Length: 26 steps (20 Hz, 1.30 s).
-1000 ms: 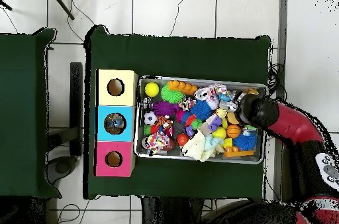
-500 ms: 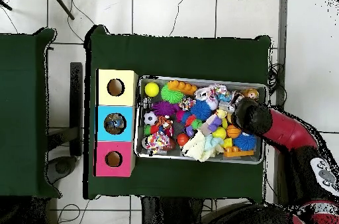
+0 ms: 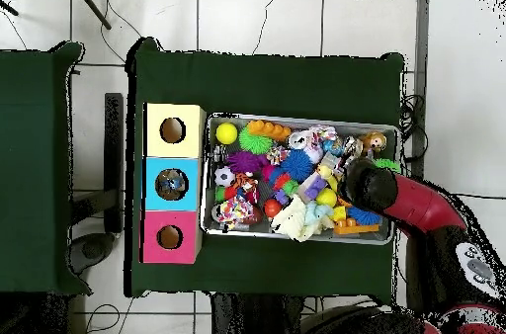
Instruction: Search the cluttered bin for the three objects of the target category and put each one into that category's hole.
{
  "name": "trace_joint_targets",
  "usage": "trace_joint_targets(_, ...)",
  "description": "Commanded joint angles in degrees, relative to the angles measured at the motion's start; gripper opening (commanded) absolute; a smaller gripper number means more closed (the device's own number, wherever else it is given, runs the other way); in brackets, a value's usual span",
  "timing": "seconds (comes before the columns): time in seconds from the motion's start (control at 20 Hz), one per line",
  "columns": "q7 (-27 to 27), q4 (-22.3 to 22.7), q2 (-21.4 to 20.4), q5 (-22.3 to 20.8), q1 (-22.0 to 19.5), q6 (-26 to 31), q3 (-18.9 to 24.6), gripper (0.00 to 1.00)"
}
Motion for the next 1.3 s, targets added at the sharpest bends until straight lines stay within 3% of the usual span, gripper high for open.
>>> trace_joint_targets(0.05, 7.3, 13.57, 5.6, 1.12, 1.48, 6.27, 2.4, 1.0)
trace_joint_targets(0.45, 7.77, 15.22, 4.9, 4.27, 1.94, 9.27, 1.88, 1.0)
trace_joint_targets(0.8, 6.22, 15.24, 1.74, 7.12, 3.27, 15.93, 0.85, 1.0)
trace_joint_targets(1.0, 4.03, 13.93, -1.11, 6.76, 3.15, 15.31, 1.24, 1.0)
trace_joint_targets(1.1, 2.99, 11.65, -2.65, 6.89, 2.89, 15.77, 1.89, 1.0)
trace_joint_targets(1.3, 0.2, 2.58, -3.1, 6.56, 2.92, 19.89, 2.5, 1.0)
